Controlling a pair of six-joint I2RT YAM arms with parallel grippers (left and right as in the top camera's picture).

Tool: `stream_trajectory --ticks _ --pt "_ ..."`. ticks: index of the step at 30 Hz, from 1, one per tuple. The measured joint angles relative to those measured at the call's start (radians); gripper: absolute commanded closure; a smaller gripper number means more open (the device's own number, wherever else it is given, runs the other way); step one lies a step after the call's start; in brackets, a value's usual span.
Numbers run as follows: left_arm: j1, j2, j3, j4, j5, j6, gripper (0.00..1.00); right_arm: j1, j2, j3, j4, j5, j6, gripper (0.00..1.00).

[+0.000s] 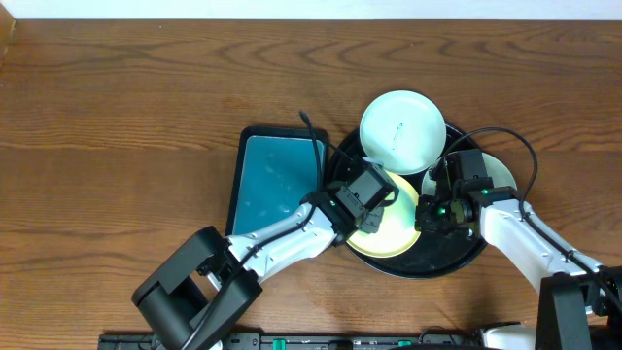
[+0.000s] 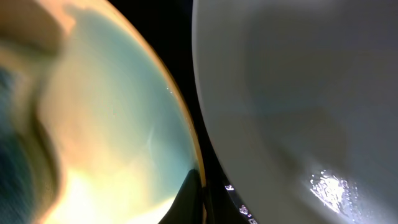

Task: Clean dirty plates on tray and stack at the side
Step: 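Scrub the yellow plate with the sponge held in the left gripper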

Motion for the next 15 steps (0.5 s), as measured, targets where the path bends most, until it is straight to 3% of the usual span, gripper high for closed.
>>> stream_trajectory --ticks 7,15 --pt "-0.068 0.0 0.0 0.0 0.1 0.001 0.92 0.0 0.0 0.0 0.0 0.002 0.0 0.99" --pt "-0.037 0.0 0.0 -0.001 -0.006 0.004 0.92 0.0 0.0 0.0 -0.002 0.002 0.0 0.99"
